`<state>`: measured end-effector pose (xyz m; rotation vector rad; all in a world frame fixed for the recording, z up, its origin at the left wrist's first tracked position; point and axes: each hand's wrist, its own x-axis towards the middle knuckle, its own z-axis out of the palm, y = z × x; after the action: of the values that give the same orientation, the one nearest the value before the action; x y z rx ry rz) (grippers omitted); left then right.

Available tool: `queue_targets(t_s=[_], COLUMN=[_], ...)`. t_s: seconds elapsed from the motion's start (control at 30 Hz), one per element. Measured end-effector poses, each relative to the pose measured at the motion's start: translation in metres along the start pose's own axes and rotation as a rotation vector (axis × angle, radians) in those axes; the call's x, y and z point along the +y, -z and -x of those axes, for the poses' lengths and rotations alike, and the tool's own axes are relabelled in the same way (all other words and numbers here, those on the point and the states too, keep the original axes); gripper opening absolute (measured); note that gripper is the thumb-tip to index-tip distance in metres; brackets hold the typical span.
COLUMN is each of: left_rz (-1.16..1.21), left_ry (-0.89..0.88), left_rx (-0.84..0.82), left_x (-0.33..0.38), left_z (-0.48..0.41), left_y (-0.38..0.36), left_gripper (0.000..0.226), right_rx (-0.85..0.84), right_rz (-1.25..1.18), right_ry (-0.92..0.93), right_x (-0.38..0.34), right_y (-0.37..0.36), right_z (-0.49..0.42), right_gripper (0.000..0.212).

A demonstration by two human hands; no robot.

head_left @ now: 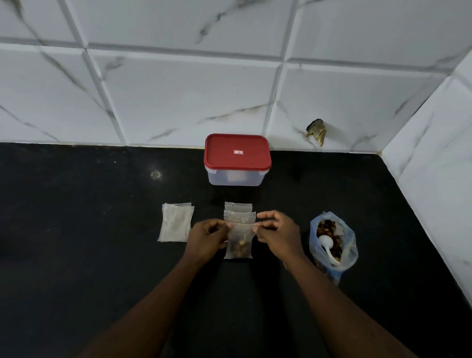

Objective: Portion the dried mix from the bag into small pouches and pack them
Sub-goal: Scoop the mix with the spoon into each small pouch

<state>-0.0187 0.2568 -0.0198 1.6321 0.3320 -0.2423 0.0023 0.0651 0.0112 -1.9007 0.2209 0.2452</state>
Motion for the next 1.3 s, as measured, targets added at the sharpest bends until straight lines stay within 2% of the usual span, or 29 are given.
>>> queue_targets(t_s=[0.1,0.23,0.37,0.53,0.63,0.77,0.93,1.03,1.13,1.2,1.3], left_rz=[-0.039,-0.188,-0.455,-0.550,-0.603,-0.578,-0.629,-0.642,-0.562,-0.501,-0.382], left_ry=[-0.034,-0.106,-0.137,0.033,0.138,0.175,0.159,0.109,0.045,-0.020,-0.124], left_rx=[0.048,0.154,0.377,0.444,0.411,0.365,0.405,0.445,0.429,0.412,0.359], left_x=[0.002,0.009,0.011,0.016,0.011,-0.001,-0.007,-0.005,-0.001,0.002,0.011], left_z=[0.002,0.002,-0.006,-0.017,-0.023,-0.028,-0.029,-0.025,-0.023,-0.021,-0.013], left_y=[0.002,0.019,0.049,0.077,0.087,0.088,0.085,0.084,0.083,0.080,0.072], left_gripper=[0.013,0.007,0.026,0.048,0.069,0.090,0.090,0.087,0.090,0.090,0.088], right_rx=[0.027,0.099,0.040,-0.175,-0.263,-0.284,-0.247,-0.177,-0.115,-0.106,-0.117], right_rz=[0.026,0.158,0.210,0.278,0.363,0.506,0.435,0.377,0.337,0.303,0.209], right_ry=[0.027,0.218,0.357,0.306,0.149,-0.043,-0.090,-0.032,0.035,0.069,0.112], right_x=[-0.002,-0.015,-0.040,-0.064,-0.070,-0.065,-0.061,-0.060,-0.064,-0.069,-0.077], right_y=[-0.001,-0.010,-0.038,-0.089,-0.119,-0.147,-0.159,-0.158,-0.152,-0.142,-0.118], right_z=[0.002,0.007,0.005,-0.007,-0.020,-0.038,-0.045,-0.042,-0.039,-0.034,-0.023], right_gripper=[0.026,0.022,0.019,0.021,0.032,0.054,0.062,0.056,0.034,0.023,0.018])
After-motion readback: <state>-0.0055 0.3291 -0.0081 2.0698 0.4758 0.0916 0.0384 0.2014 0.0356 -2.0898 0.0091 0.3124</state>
